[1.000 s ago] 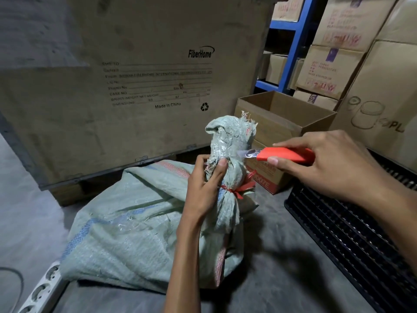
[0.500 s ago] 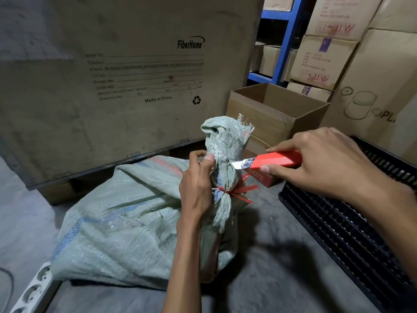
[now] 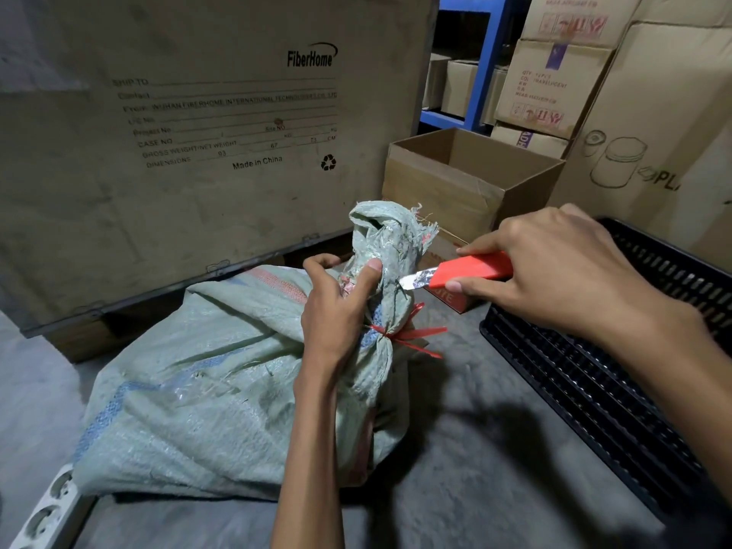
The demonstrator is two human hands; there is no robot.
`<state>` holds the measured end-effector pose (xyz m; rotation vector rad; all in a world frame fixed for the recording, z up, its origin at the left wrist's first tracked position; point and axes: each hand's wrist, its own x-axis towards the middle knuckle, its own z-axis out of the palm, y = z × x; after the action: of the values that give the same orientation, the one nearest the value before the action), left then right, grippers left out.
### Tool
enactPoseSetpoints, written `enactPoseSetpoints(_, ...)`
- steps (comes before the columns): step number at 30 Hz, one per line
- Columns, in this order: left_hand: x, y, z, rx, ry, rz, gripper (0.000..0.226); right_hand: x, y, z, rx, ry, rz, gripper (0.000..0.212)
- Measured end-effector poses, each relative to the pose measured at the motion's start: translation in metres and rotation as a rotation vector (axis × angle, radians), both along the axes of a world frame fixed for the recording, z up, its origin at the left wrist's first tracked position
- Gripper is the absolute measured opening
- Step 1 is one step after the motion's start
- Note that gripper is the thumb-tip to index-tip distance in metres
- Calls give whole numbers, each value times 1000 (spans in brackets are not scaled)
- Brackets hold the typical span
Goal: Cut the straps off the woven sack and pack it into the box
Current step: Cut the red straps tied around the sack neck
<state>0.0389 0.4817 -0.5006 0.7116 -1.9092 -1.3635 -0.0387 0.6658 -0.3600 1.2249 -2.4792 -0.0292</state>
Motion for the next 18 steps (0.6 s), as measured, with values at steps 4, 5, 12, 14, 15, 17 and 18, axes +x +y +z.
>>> enactPoseSetpoints(4,2,-12,3,-9,-53,-153,53,-2,2,-1,-13,-5,-4,64)
enactPoseSetpoints(5,3,-14,4,-8,-43,-202,50,-3,2,-1,-23,-20,-6,63)
enactPoseSetpoints(12,6,-21,21,-59,27,-246,55,-16,5,5,-105,-171,-52,67)
enactPoseSetpoints(14,4,-22,24,-49,23,-248,54,-18,5,5,-114,-217,-60,71)
enactPoseSetpoints(15,4,-23,25,-46,20,-254,52,-18,4,4,-110,-239,-57,75)
enactPoseSetpoints(17,9,-25,24,-54,9,-265,52,-22,3,4,-141,-222,-79,82)
enactPoseSetpoints(18,14,-29,23,-66,-6,-266,50,-29,7,8,-212,-195,-121,82)
